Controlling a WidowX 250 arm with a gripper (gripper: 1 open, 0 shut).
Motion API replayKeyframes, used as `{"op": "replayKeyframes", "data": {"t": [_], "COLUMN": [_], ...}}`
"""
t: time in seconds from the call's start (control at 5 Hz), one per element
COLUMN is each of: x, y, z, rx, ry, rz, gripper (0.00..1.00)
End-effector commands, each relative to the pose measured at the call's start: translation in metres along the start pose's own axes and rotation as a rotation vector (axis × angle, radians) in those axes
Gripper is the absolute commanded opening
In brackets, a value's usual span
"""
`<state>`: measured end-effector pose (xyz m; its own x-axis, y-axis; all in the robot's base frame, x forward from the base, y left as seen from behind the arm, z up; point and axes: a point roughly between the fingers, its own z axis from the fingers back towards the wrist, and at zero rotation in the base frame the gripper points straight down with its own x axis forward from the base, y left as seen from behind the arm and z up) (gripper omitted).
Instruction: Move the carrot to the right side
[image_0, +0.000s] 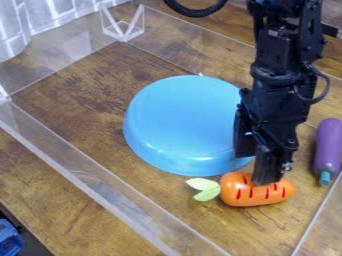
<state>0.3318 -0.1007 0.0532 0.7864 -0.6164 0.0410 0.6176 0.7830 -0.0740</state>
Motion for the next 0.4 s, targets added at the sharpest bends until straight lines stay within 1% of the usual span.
{"op": "replayKeyframes", "data": {"t": [0.0,0.2], "x": [0.0099,0.0110], "y": [-0.0005,-0.0001], "z": [0.0362,0.0381], "rx": [0.055,0.062], "ry": [-0.112,-0.120], "rz": [-0.021,-0.022], "gripper": [1.00,1.00]}}
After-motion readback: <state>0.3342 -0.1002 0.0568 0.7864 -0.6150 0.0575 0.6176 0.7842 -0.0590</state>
